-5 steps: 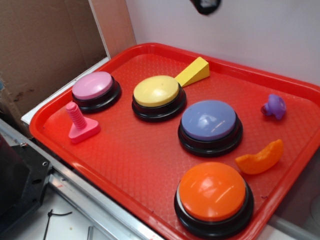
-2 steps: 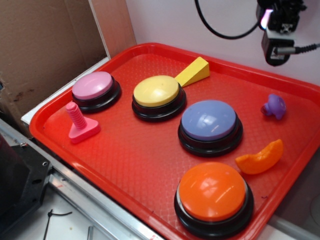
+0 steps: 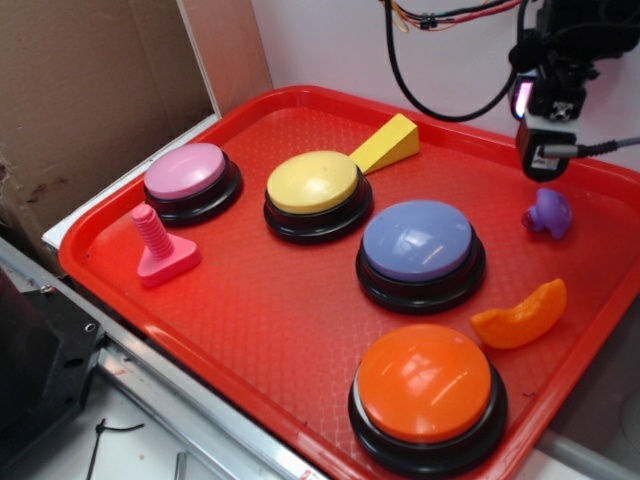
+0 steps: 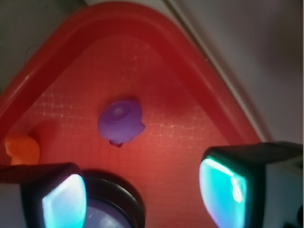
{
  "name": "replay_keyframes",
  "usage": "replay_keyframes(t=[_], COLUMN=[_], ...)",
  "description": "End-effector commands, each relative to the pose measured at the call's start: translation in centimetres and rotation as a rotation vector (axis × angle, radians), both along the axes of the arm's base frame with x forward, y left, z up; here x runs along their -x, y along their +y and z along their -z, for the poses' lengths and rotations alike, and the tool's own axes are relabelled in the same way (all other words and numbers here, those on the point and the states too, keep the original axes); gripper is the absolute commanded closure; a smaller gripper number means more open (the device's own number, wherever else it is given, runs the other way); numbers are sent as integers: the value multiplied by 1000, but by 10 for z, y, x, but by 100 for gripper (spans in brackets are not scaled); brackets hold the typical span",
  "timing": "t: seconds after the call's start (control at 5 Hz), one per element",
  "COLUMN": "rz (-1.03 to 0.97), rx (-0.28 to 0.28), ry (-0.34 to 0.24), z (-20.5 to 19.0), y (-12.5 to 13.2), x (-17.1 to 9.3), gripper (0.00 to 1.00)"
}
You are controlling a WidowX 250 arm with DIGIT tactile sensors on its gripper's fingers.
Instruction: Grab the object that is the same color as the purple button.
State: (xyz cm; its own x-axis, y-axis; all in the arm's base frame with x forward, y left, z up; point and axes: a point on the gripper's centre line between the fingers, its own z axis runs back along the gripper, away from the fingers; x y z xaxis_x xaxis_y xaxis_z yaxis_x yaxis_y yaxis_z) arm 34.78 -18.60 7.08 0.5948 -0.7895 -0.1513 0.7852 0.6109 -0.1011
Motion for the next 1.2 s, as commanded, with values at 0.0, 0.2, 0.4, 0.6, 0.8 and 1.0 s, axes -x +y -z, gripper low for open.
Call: replay_keyframes(t=[0.0,0.2,0.4,0.6,0.8,1.0], rz=[231,289,333,393,423,437], rx=[122,90,78,74,39,41], ry=[50,64,74,97,89,61], z=[1,6,9,13,16,20], y=[-11,-15,-17,-22,-27,-26], x=[10,13,16,18,18,14], gripper=[0,0,0,0,0,0])
